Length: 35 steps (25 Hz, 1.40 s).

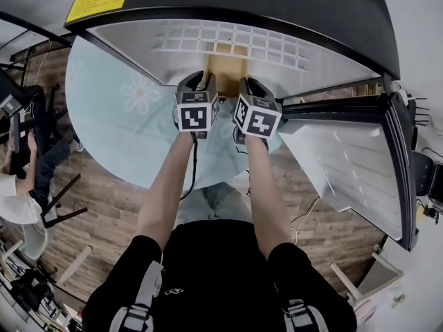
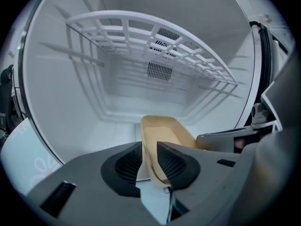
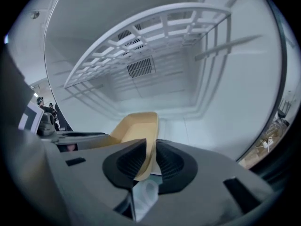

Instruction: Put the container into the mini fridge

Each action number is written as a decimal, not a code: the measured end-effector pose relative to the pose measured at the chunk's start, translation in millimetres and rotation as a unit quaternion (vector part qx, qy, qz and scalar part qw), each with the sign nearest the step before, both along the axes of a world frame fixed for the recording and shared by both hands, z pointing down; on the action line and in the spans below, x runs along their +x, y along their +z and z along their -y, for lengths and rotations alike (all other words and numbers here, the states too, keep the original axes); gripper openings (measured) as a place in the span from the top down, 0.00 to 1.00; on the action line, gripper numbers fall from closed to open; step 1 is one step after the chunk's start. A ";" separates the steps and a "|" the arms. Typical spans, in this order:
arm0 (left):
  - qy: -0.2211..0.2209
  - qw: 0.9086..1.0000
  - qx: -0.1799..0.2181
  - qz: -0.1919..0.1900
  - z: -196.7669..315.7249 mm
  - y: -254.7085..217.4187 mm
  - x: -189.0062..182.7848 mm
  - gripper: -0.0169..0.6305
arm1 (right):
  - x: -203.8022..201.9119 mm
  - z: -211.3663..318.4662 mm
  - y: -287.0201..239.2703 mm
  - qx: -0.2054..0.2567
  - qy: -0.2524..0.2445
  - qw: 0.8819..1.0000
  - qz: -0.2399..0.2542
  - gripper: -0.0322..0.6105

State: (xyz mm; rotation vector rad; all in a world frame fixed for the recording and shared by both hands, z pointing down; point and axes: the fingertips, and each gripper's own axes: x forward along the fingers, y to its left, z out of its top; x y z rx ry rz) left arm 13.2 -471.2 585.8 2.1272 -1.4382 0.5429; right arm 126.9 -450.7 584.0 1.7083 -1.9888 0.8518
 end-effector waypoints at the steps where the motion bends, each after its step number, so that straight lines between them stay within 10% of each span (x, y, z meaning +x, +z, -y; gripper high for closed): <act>1: -0.005 1.000 0.008 -0.003 -0.7 -4.2 -1.1 0.81 | 0.1 -1.6 -4.1 0.005 -0.002 1.000 -0.003 0.84; 17: -0.066 0.989 0.106 -0.074 -41.6 -105.9 -35.4 0.97 | -18.8 -36.5 -87.7 0.096 -0.024 0.995 -0.004 0.86; 35: -0.013 0.966 0.245 -0.083 -127.0 -226.9 -27.9 0.97 | -45.8 -104.8 -224.2 0.289 -0.075 0.954 -0.002 0.94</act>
